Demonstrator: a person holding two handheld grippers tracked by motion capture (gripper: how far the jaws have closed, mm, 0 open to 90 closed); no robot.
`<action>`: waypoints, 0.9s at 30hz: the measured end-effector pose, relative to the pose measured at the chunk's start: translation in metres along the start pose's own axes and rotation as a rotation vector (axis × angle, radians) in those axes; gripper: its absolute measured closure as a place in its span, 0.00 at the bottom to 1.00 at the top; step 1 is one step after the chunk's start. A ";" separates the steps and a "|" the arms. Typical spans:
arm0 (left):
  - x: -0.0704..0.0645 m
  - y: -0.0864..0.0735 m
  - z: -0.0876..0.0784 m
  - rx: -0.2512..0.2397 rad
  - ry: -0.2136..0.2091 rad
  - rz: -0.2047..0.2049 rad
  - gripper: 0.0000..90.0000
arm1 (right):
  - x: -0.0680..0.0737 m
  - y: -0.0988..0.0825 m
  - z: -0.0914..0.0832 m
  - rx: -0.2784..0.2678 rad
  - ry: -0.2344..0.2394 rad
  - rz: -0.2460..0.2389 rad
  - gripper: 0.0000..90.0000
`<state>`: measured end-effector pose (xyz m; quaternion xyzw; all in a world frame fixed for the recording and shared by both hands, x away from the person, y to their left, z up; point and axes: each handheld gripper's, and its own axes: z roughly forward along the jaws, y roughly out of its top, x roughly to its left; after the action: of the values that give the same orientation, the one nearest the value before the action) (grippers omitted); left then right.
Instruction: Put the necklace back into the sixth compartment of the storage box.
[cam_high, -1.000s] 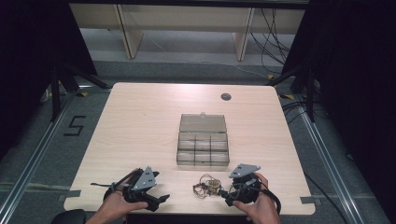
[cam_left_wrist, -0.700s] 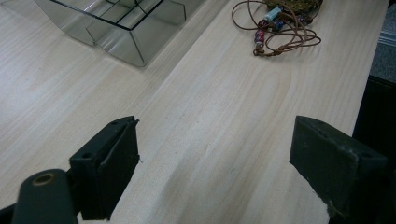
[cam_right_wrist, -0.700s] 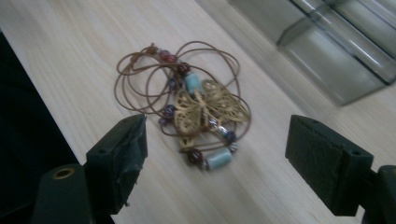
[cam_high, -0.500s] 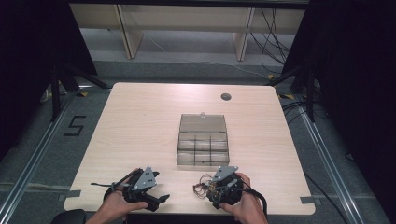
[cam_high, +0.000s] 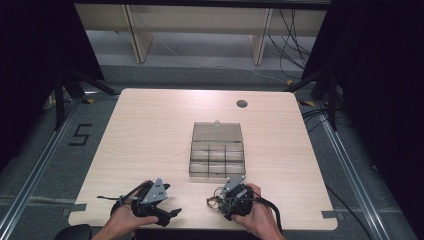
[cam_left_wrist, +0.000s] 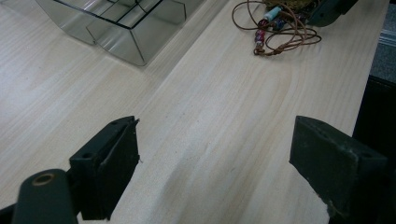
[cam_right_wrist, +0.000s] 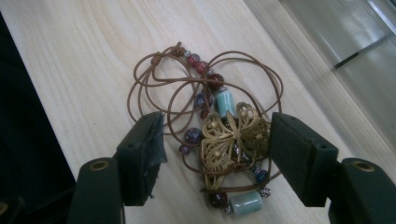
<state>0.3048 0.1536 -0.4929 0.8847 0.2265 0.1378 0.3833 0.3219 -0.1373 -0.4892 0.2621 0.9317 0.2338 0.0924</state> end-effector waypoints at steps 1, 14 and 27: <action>0.000 0.000 0.000 0.001 -0.001 0.002 0.17 | -0.001 0.000 0.001 0.002 -0.001 -0.007 0.46; -0.001 0.000 0.000 -0.001 0.000 0.004 0.17 | -0.006 0.005 -0.004 0.001 -0.040 -0.044 0.82; -0.001 0.000 0.000 -0.004 0.001 0.000 0.17 | -0.019 0.017 -0.022 0.017 -0.052 -0.046 0.98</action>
<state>0.3041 0.1531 -0.4930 0.8839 0.2263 0.1387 0.3851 0.3391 -0.1434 -0.4607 0.2471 0.9368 0.2170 0.1196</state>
